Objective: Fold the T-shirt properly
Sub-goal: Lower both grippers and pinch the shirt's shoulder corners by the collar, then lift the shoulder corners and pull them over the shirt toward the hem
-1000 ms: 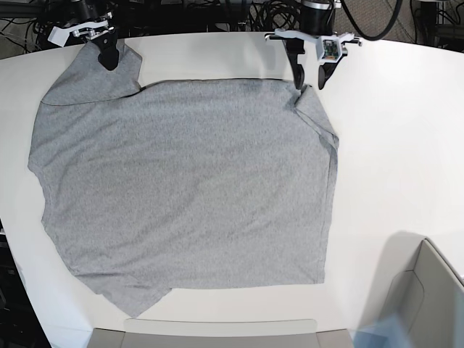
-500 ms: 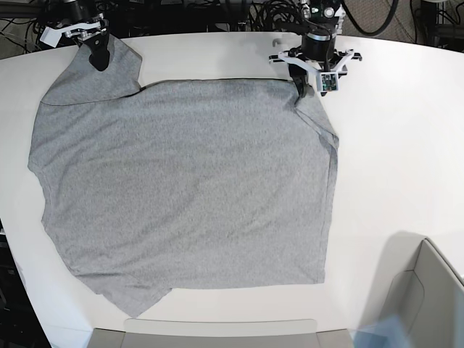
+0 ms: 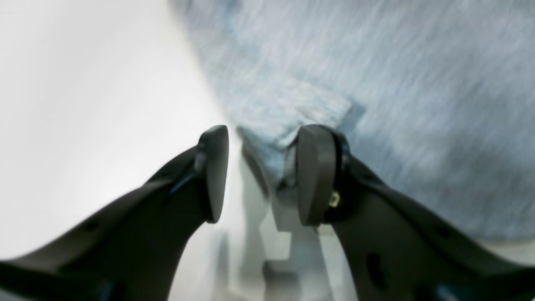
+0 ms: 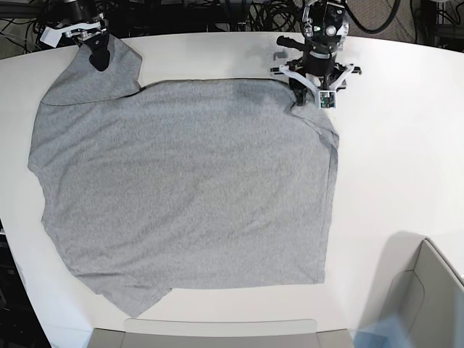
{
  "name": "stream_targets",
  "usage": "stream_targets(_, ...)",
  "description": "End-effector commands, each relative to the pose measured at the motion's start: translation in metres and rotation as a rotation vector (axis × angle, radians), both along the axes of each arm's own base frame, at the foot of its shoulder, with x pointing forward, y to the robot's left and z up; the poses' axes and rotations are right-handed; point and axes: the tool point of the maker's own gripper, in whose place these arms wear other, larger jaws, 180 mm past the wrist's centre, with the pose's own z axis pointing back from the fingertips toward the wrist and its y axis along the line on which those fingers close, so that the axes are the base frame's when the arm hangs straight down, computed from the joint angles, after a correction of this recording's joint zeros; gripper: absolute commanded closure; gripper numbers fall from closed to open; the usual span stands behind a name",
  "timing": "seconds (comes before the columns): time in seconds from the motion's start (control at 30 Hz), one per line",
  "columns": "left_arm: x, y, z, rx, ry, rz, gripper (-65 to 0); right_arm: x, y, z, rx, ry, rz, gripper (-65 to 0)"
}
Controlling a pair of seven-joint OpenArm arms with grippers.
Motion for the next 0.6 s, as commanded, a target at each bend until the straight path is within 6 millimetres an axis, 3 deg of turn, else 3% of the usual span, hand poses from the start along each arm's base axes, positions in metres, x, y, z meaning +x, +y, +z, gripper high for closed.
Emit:
stream_targets(0.0,0.005,0.002,0.007,0.005,-0.022,0.005,-27.4,-0.005,-0.001,-0.005,-0.012,0.040,0.012,-29.0)
stream_targets(0.07,0.009,0.003,0.007,0.007,-0.027,0.006,-27.5,-0.005,-0.001,-0.005,-0.012,0.040,0.012,-29.0)
stream_targets(0.2,0.006,0.001,-0.015,0.009,0.040,-0.008,-26.8,-0.005,-0.001,-0.005,-0.012,0.038,0.012,-29.0)
stream_targets(0.27,0.001,0.002,-0.028,0.007,0.096,-0.006,-22.4,-0.005,-0.001,-0.005,-0.012,0.040,0.012,-29.0)
stream_targets(0.33,-0.001,0.005,-0.035,0.009,0.121,0.003,-13.2,-0.006,0.000,-0.006,-0.012,0.043,0.016,-27.8)
stream_targets(0.4,-0.004,0.008,-0.038,0.014,0.130,0.019,-1.9,-0.006,-0.003,-0.005,-0.022,0.047,0.030,-23.0)
stream_targets(0.43,-0.005,0.012,-0.038,0.017,0.132,0.029,0.0,-0.006,-0.004,-0.004,-0.028,0.047,0.037,-19.6)
stream_targets(0.57,-0.009,0.027,-0.033,0.015,0.139,0.085,0.0,-0.004,-0.006,-0.002,-0.032,0.043,0.038,-2.8)
